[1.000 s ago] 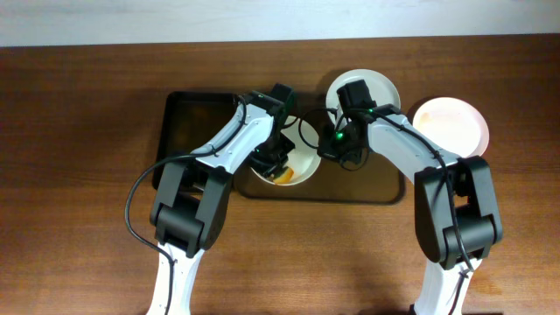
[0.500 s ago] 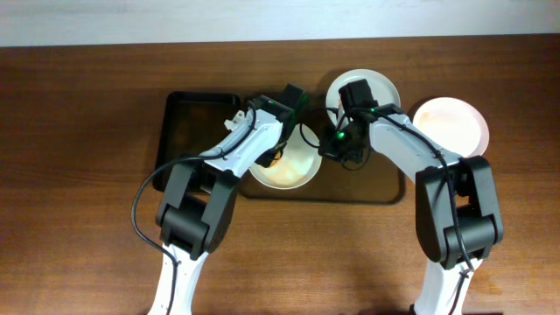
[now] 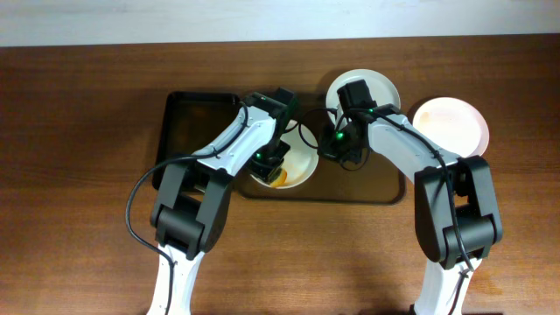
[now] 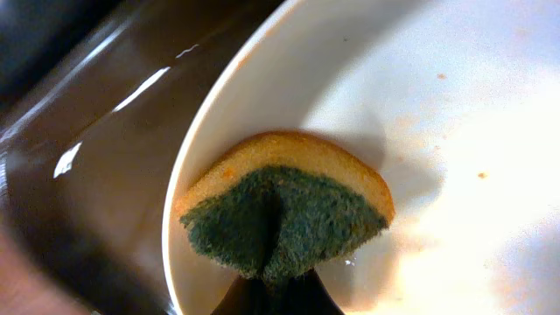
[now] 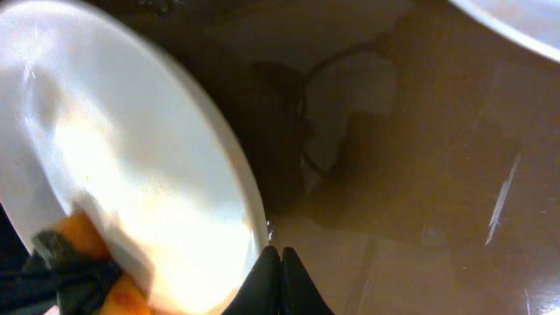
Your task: Clean dirty plates on tray and stack at the side
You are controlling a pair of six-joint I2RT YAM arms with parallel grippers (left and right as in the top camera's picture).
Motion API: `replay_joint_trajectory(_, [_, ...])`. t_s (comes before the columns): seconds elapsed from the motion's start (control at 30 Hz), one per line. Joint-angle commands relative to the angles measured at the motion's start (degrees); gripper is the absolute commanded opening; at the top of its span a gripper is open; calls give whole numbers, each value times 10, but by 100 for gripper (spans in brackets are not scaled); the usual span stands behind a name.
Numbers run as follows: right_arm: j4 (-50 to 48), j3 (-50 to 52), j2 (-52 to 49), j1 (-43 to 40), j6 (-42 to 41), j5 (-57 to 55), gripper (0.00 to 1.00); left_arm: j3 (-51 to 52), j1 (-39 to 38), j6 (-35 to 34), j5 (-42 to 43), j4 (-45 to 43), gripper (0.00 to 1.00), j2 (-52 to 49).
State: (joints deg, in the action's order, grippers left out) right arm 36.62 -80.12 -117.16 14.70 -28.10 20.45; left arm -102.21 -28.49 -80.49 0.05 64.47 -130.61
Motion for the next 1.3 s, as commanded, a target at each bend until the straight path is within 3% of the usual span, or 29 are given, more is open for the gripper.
replay_joint_trajectory(0.0, [0, 3, -7, -2, 3, -5, 4, 17, -2, 13, -109, -72, 0, -19])
replay_joint_trajectory(0.17, [0, 3, -7, -2, 3, -5, 4, 12, -1, 16, -168, -147, 0, -17])
replay_joint_trajectory(0.27, [-7, 3, -7, -2, 12, -5, 4, 5, -1, 166, -158, -146, 0, 20])
replay_joint_trajectory(0.37, [-27, 3, -6, -2, 30, -5, 4, -31, -1, 436, -82, -145, 0, 87])
replay_joint_trajectory(0.43, [-35, -1, -6, -7, 43, 4, 5, -39, -1, 494, -38, -145, 0, 122])
replay_joint_trajectory(0.63, [-85, -45, -6, -12, 142, 14, 25, -39, 45, 506, 7, -108, 0, 194])
replay_joint_trajectory(0.87, [-156, -45, -23, 19, 144, -76, 29, -39, 107, 591, 28, -122, 0, 189])
replay_joint_trajectory(1.13, [-161, -45, -64, 48, 141, -201, 33, -38, 110, 594, 26, -128, 0, 178])
replay_joint_trajectory(1.27, [-122, -58, -63, 49, 133, -171, 36, -38, 114, 594, 26, -128, 0, 177])
